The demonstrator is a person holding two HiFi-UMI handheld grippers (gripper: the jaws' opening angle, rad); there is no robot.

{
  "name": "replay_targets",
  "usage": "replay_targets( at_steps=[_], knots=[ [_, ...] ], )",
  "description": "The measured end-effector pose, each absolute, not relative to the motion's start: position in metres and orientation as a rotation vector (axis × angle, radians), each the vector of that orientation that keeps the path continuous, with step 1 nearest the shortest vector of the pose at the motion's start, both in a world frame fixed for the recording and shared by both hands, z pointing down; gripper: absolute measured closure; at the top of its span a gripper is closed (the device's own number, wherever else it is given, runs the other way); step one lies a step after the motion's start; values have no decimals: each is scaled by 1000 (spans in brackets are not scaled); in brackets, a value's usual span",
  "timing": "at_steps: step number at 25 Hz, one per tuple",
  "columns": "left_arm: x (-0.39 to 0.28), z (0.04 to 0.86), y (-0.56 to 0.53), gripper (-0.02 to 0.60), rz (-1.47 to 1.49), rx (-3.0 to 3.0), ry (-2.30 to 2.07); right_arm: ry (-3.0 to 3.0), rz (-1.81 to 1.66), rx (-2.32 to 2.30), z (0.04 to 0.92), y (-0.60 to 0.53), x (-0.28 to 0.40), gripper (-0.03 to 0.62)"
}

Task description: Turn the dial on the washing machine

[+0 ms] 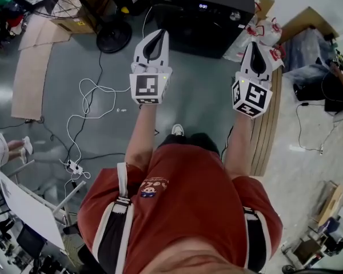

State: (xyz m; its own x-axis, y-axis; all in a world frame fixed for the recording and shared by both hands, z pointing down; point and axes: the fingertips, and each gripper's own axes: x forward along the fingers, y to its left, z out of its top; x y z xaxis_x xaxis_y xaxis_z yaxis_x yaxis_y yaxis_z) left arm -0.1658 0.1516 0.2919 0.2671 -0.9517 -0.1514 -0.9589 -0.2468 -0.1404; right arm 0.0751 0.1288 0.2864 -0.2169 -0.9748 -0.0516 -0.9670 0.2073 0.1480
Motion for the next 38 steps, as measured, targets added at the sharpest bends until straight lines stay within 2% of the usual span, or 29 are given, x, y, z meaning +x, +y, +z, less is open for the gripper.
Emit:
replay_targets(
  at_steps=[8,26,38],
  knots=[
    [-156,310,109,572,44,-2353,1765,-2402,-183,1936,312,85,82,582],
    [-51,309,-77,572,-28,-2341,1751,-2429,-43,1992,336,-110,189,582],
    [-16,322,-158,572,32,-2299,1791,-2472,-23,1912,359,-200,211,582]
  ],
)
